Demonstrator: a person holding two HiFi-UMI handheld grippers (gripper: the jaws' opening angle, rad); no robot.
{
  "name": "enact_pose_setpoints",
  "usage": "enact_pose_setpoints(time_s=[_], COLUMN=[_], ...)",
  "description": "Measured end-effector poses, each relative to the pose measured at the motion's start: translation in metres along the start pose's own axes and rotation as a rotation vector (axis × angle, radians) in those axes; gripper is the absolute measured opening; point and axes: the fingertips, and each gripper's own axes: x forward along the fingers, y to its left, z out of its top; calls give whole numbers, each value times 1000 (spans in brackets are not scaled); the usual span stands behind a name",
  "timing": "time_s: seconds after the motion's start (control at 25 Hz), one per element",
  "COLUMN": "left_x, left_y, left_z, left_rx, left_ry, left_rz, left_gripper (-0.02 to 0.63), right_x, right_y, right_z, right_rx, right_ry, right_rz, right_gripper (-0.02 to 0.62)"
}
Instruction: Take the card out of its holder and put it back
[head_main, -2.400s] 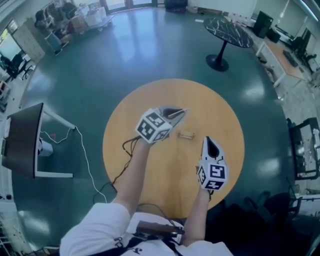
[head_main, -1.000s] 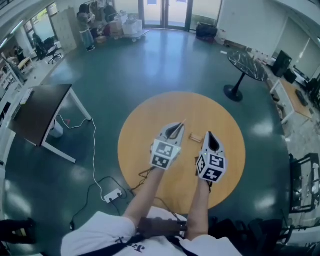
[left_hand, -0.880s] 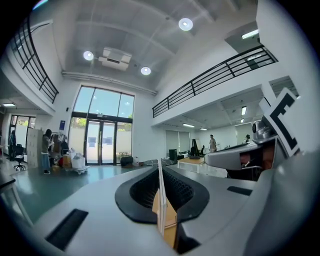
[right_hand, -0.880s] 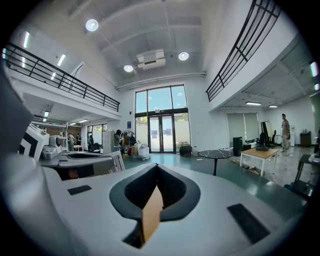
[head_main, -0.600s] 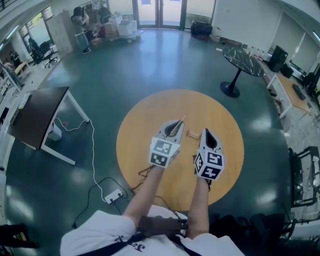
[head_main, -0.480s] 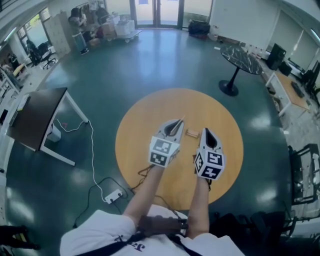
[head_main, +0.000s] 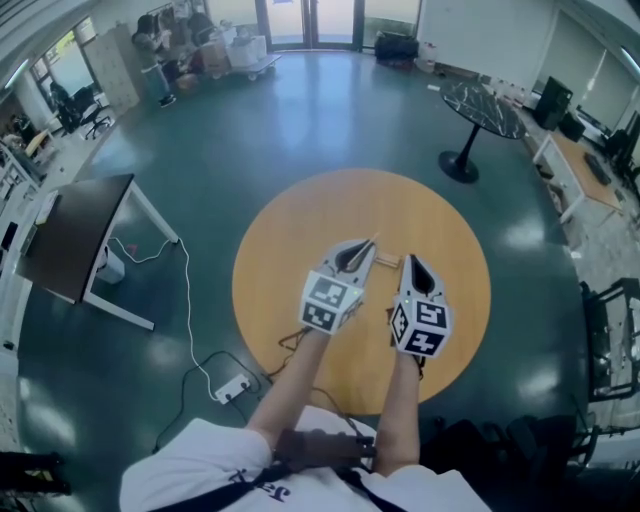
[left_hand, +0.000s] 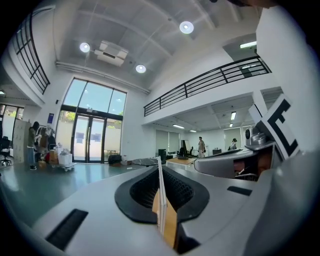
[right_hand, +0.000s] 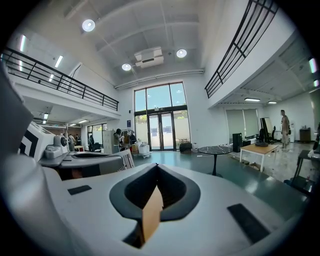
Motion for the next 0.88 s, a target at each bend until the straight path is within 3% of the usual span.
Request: enact_pose_setpoints(time_s=[0.64, 0.88], left_x=[1, 4], left_y=[1, -2], left_z=[-10, -24], left_rx=[2, 1], left_ry=[15, 65], left_rz=[-16, -46], left_gripper=[26, 26], right_x=[2, 3], right_y=[0, -4], right_z=[-12, -20], right_rx=[22, 34], right_ry=[26, 47], right_rz=[12, 11], right_gripper=[23, 23])
